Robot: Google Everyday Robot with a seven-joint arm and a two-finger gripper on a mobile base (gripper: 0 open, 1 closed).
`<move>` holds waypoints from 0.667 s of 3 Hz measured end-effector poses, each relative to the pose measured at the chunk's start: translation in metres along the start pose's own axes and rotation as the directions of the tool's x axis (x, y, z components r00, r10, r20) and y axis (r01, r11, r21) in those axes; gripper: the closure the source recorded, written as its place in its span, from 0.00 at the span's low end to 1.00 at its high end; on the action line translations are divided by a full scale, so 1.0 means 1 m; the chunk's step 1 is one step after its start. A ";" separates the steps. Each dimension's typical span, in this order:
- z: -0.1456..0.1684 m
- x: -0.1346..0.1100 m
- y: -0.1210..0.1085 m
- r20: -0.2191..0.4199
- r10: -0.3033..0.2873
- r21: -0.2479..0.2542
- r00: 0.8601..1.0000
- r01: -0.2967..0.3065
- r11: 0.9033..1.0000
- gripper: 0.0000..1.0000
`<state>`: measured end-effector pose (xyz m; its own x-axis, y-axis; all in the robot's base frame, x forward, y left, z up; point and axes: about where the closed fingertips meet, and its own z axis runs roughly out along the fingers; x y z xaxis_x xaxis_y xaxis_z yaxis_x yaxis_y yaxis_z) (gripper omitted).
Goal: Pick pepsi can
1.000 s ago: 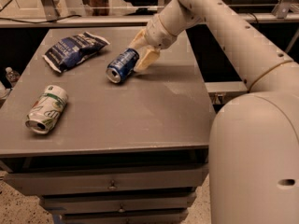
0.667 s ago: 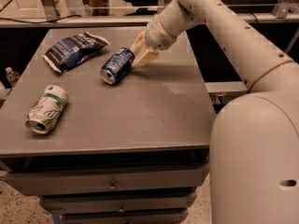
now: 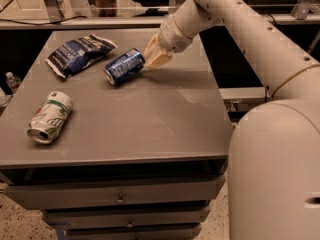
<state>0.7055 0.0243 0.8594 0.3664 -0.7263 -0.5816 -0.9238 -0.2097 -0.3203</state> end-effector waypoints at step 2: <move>-0.013 0.013 0.009 -0.021 0.031 -0.002 0.999 -0.031 1.000 0.83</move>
Offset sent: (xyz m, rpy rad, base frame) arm -0.0106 -0.0372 0.0025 -0.0268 0.0318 -0.0467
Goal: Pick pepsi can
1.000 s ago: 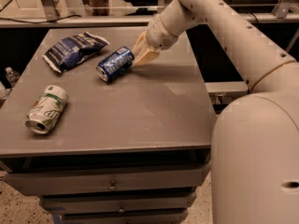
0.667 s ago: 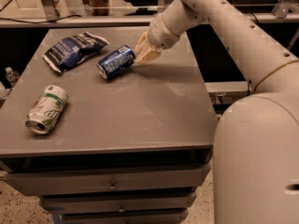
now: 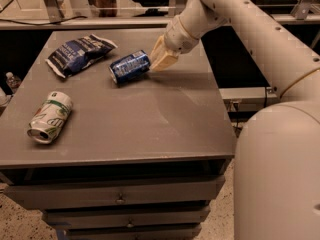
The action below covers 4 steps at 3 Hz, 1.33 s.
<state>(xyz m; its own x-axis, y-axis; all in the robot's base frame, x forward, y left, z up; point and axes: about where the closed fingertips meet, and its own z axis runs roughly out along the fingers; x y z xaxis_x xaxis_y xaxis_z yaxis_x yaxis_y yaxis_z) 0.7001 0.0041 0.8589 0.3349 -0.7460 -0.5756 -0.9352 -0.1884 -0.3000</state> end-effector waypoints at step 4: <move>0.000 0.014 0.015 -0.022 0.031 -0.034 0.999 -0.032 0.999 0.00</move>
Offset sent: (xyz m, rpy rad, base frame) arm -0.0105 -0.0176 -0.0077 -0.0220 0.0403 -0.0135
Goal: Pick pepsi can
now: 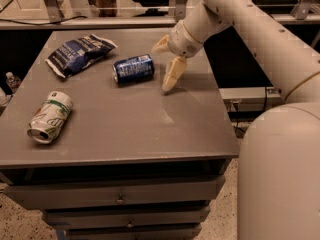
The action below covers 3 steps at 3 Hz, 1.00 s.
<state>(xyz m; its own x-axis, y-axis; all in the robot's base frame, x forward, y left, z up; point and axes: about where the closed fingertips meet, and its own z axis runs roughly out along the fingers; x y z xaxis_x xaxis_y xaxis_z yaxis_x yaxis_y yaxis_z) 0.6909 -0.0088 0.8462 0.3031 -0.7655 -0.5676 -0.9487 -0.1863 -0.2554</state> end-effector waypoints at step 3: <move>0.015 -0.039 -0.027 0.095 0.063 0.050 0.993 -0.068 0.996 0.00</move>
Offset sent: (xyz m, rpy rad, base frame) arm 0.0215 0.0341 0.0368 0.1281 -0.0039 -0.0762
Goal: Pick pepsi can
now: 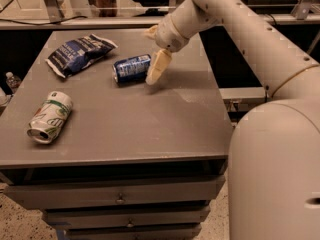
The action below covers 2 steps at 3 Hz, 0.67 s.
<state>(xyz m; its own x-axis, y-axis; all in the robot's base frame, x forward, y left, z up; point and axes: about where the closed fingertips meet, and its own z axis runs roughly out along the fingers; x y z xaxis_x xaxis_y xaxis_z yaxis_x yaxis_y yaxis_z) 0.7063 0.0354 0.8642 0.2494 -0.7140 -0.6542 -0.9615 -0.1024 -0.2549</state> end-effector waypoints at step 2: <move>0.037 -0.013 0.002 0.041 0.075 0.003 0.996 -0.075 0.997 0.18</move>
Offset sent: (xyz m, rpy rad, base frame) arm -0.0053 0.0433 -0.0281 0.0624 0.0695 -0.0767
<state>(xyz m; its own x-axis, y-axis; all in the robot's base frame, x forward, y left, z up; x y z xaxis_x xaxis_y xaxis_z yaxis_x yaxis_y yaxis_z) 0.7051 0.0703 0.8461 0.1811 -0.6906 -0.7002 -0.9772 -0.0460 -0.2074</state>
